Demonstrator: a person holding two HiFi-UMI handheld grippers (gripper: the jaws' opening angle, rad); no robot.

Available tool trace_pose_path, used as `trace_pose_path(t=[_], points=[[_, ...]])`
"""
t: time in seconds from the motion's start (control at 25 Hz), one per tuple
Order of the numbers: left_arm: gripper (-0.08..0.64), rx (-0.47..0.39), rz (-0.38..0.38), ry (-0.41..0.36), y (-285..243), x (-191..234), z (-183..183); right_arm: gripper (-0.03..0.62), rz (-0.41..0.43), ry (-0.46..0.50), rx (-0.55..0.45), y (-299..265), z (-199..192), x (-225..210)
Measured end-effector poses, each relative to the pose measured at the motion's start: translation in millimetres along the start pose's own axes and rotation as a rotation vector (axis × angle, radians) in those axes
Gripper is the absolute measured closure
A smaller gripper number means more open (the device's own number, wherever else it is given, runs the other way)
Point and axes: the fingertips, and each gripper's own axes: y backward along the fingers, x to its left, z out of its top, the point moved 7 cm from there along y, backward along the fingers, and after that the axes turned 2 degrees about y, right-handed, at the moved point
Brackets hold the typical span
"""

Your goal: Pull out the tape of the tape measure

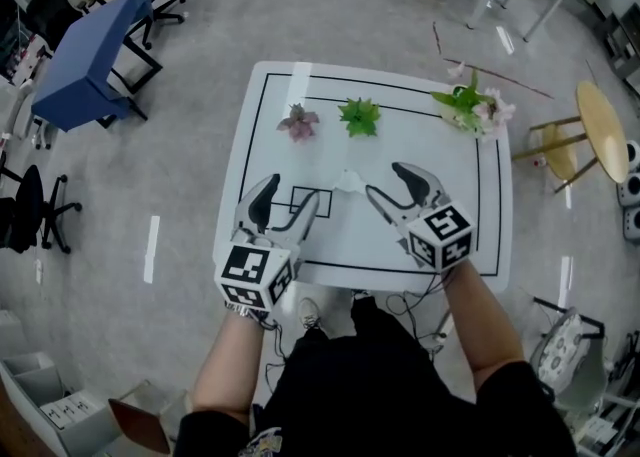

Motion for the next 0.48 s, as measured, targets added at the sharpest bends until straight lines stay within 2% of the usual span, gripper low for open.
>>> trace_pose_path(t=[0.48], points=[[0.293,0.062,0.053,0.051,-24,3,-29,0.334,0.106,0.0,0.131,-44,-48,-17]])
